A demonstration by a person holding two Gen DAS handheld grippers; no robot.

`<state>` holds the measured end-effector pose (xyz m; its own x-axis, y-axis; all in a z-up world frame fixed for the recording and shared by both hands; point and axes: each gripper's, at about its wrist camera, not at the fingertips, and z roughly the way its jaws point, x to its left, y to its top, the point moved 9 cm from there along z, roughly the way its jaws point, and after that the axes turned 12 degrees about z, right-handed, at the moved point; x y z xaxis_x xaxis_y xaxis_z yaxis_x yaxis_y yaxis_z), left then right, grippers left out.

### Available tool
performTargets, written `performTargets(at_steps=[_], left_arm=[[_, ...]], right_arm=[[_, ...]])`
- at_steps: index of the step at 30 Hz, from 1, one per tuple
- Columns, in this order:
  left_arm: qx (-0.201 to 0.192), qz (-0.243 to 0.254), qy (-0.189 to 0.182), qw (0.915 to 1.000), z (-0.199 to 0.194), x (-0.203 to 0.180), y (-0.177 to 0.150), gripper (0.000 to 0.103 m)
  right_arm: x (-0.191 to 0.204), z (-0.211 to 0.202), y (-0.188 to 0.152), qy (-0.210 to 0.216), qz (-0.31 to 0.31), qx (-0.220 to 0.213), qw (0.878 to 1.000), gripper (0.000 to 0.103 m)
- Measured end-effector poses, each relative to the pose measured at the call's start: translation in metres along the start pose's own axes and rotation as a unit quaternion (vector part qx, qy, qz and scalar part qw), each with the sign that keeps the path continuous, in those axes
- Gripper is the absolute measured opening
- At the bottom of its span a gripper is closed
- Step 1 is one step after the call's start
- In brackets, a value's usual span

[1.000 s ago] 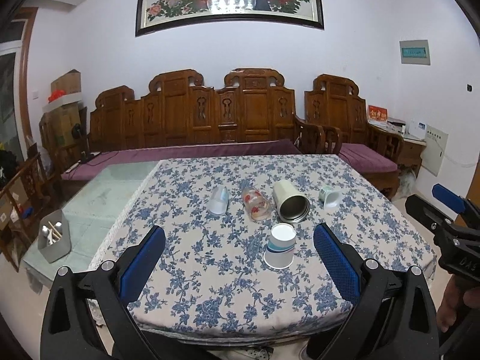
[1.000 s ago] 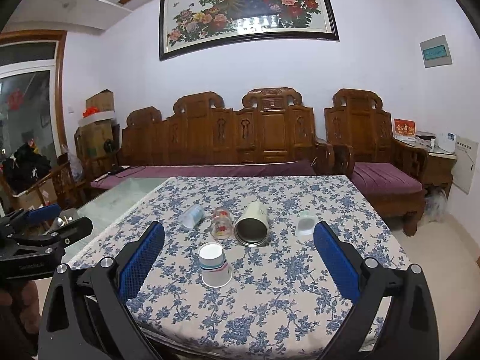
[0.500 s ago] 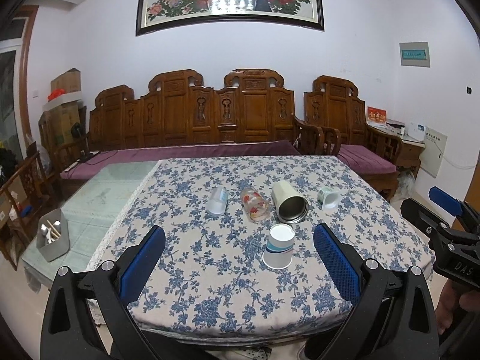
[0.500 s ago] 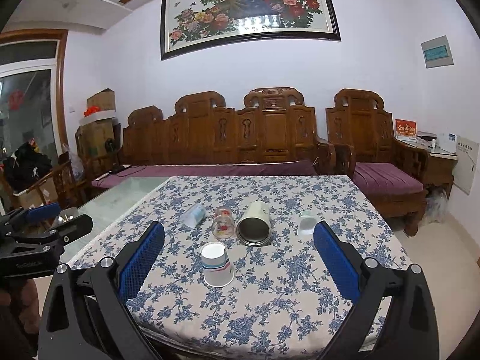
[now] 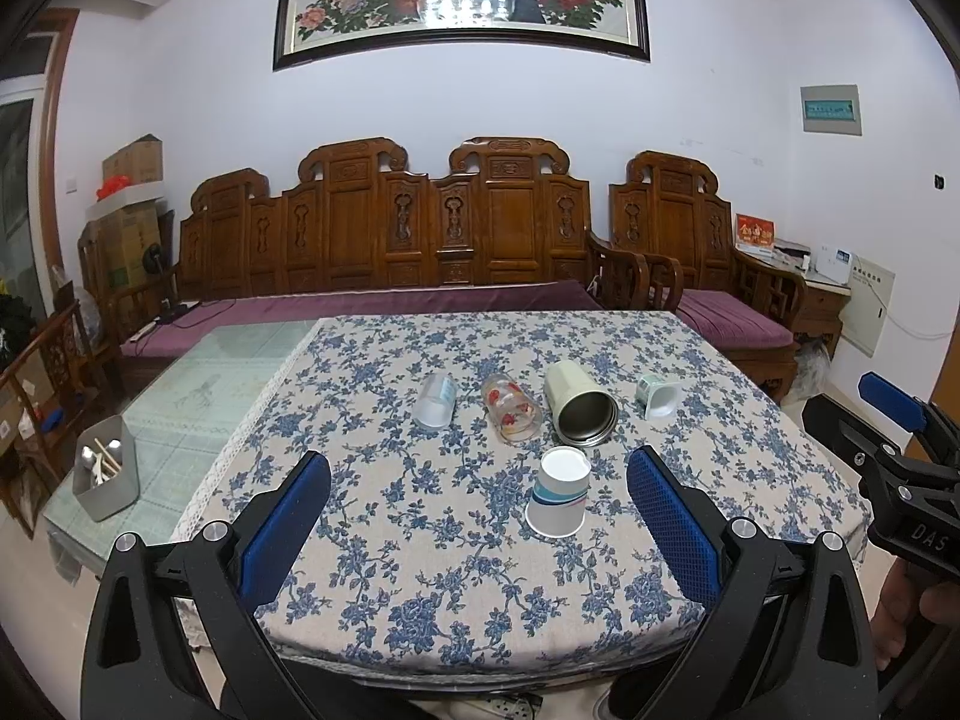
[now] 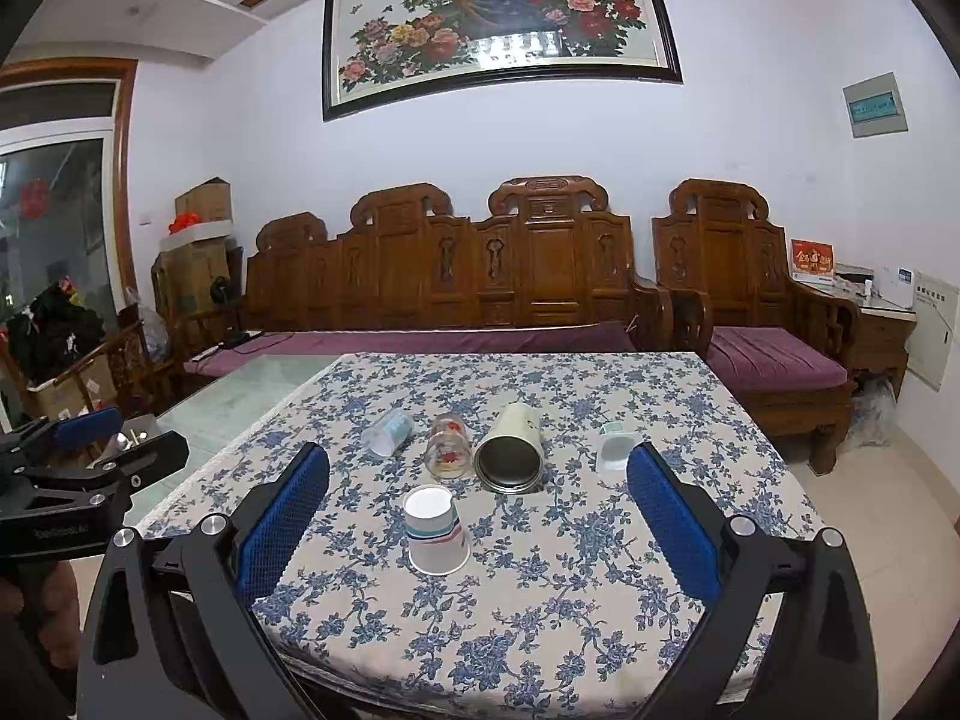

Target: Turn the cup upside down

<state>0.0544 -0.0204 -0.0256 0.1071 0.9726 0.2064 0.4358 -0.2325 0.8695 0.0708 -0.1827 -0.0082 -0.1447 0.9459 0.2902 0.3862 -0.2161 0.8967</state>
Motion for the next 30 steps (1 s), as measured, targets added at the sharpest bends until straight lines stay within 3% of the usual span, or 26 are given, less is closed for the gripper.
performTargets(at_steps=[30], left_arm=[[-0.002, -0.001, 0.000, 1.0000, -0.0007, -0.0023, 0.0008, 0.096]], right_arm=[[0.0009, 0.0030, -0.0002, 0.000, 0.000, 0.000, 1.000, 0.100]])
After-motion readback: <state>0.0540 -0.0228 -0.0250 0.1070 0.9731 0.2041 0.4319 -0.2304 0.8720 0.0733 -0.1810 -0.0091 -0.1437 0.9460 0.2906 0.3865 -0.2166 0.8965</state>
